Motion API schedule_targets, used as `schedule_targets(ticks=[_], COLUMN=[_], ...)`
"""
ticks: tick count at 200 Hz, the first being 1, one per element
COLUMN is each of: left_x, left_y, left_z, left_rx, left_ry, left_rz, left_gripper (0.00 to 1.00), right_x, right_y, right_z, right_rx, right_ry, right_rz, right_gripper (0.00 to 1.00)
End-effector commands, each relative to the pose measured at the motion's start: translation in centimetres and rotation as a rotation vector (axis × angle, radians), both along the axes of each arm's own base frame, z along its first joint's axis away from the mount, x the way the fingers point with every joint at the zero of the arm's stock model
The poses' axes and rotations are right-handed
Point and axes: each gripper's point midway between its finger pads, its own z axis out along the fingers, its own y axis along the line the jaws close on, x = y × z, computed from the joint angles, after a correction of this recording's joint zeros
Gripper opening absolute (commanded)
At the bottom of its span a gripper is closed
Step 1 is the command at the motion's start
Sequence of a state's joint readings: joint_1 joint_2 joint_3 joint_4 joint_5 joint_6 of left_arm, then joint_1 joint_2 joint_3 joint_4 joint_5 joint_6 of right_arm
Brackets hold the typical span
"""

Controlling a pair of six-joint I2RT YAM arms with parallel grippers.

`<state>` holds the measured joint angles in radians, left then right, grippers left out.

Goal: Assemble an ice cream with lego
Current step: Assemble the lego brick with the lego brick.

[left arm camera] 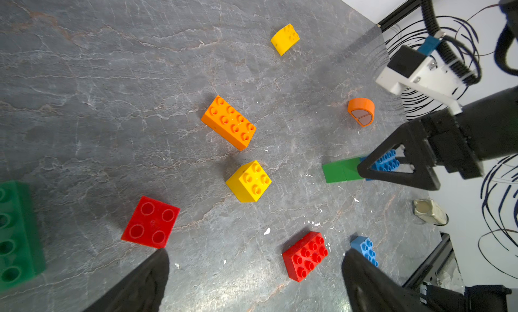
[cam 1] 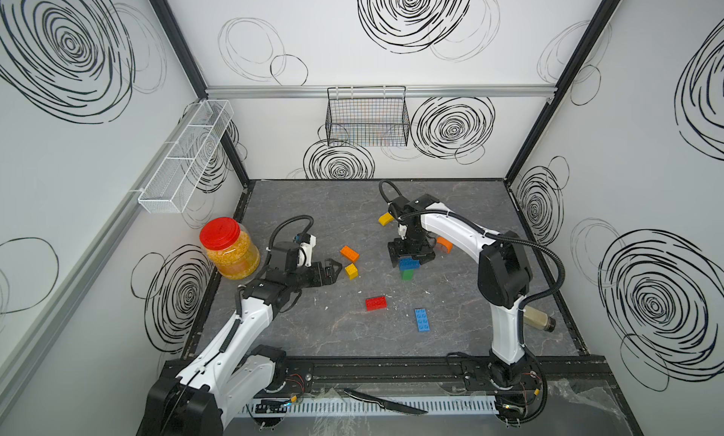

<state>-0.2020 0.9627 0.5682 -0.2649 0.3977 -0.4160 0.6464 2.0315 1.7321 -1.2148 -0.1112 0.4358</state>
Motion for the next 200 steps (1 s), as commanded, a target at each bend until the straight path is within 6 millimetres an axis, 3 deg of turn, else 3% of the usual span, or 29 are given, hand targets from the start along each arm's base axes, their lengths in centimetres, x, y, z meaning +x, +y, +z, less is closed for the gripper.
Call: schedule_targets(ticks=[1,54,101,142,161,200], left_x=[0.2,0.3,0.2,0.1,0.1,0.0], left_y=[0.2,0.3,0.2,0.1,-0.1,-0.1], left_z=[0.6,0.8,1.0,1.2,1.3,1.3], left_rx=[0.0,-0.001,-0.003,-0.005,-0.004,0.001], left_ry=[-0.025,-0.032,-0.044,-0.052,-0.054,-0.056], left_rz=[0.01,0.012,0.011,0.006,0.002,0.001], left_gripper=[0.99,0.99,0.99,0.99,0.99,0.99], right_x=[-0.2,-1.9,-7.1,-12.9,-15.5,-18.0], right_y=[-0.5,-1.6,-3.0,-3.2,-3.1,-3.7], right_z=[1.9,4.7,5.4,3.7,1.7,-1.4], right_rx=[-0.01,-0.012,-0.008,-0.005,0.018,-0.026], right_ry=[-0.047,-0.116,-0.158,-0.199,-0.188,-0.211], right_rz=[-0.021,-0.059,-0.107,-0.113,-0.124,-0.133], right_gripper=[0.97,1.0,1.0,1.0,1.0,1.0])
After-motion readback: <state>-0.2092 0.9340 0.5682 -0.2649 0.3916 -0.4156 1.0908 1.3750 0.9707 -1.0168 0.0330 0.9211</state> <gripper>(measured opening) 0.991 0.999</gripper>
